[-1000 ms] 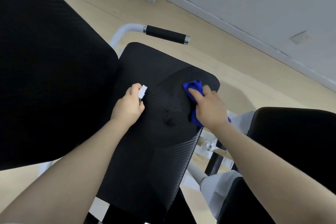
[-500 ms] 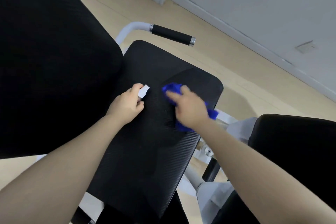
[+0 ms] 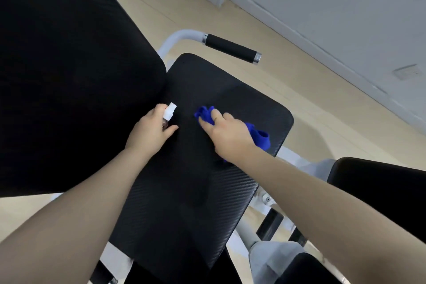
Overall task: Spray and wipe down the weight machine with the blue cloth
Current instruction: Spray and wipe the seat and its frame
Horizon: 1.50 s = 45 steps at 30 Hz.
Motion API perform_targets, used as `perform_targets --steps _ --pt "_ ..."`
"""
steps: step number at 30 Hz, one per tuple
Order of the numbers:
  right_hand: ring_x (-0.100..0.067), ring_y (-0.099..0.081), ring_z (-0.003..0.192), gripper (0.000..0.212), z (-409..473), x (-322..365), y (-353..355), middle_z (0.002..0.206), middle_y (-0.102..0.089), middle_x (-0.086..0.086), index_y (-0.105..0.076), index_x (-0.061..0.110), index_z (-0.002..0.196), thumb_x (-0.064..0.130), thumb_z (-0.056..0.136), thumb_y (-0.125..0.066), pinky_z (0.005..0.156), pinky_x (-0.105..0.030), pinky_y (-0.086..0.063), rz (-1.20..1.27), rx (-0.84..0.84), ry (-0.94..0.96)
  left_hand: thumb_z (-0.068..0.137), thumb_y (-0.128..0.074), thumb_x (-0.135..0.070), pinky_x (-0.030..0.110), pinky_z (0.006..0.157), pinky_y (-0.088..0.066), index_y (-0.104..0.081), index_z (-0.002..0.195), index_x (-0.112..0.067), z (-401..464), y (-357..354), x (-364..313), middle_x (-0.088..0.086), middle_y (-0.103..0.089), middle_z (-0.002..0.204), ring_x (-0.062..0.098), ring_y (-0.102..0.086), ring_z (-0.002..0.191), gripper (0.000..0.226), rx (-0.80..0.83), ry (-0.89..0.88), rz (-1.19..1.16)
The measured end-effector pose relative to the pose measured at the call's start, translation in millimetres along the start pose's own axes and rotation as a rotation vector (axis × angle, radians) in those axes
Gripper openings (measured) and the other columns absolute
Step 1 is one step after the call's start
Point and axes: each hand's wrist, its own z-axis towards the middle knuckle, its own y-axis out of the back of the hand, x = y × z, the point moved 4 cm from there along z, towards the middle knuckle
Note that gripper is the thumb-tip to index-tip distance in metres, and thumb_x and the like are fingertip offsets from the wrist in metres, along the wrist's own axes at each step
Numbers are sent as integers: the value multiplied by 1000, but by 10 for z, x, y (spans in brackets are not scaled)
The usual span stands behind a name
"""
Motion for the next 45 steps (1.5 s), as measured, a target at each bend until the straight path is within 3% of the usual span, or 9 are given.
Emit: perform_targets --steps 2,7,13,15,22,29,35,43,45 --pt "-32 -42 110 52 119 -239 151 134 -32 -10 -31 32 142 17 94 -42 76 -37 -40 -68 -34 74 86 -63 -30 41 71 -47 -43 124 -11 24 38 3 9 -54 115 32 -57 92 47 -18 -4 25" --pt "-35 -45 108 40 504 -1031 390 132 -36 -14 -48 18 127 9 88 -45 69 -37 -36 152 -122 -536 85 -65 -28 39 76 -46 -42 128 -11 53 7 54 5 -48 129 30 -57 98 52 -33 -14 -5" --pt "-29 -47 105 56 351 210 49 134 -35 -9 -34 30 141 13 89 -46 66 -34 -35 60 -45 60 90 -58 -25 37 75 -44 -41 127 -11 63 17 55 7 -50 125 29 -56 93 43 27 -29 -64" --pt "-30 -45 107 53 493 77 179 131 -35 -8 -35 33 140 15 91 -44 70 -36 -40 29 -72 92 91 -56 -25 34 74 -42 -40 127 -10 64 49 56 7 -51 120 28 -55 92 42 41 -40 -85" --pt "-33 -50 99 36 1139 -513 471 124 -40 -12 -54 18 118 6 86 -42 66 -34 -36 283 -261 -503 92 -53 -22 31 70 -41 -36 133 -10 95 0 108 -4 -46 103 22 -57 89 46 10 -41 -57" --pt "-30 -46 107 49 931 246 273 131 -36 -9 -39 29 138 14 92 -44 67 -36 -36 118 -76 110 91 -54 -20 37 71 -44 -37 131 -9 19 35 108 12 -55 117 33 -58 92 45 -36 23 -87" --pt "-32 -49 101 43 1345 -149 473 130 -39 -12 -43 16 130 7 88 -45 64 -35 -34 90 -241 -261 91 -54 -18 34 60 -43 -42 124 -6 16 6 100 8 -57 99 26 -58 75 37 -128 -21 -61" --pt "-30 -46 112 47 903 264 319 138 -32 -10 -31 32 143 20 97 -37 68 -35 -35 -102 -6 319 91 -55 -18 33 60 -39 -38 129 -5 -76 29 101 8 -56 96 32 -59 78 44 -137 43 -129" --pt "-33 -45 111 47 960 -147 465 133 -35 -11 -33 36 142 21 97 -37 68 -37 -34 -155 -31 184 91 -55 -20 32 61 -39 -37 130 -7 -83 32 113 6 -55 94 29 -58 76 44 -126 35 -138"
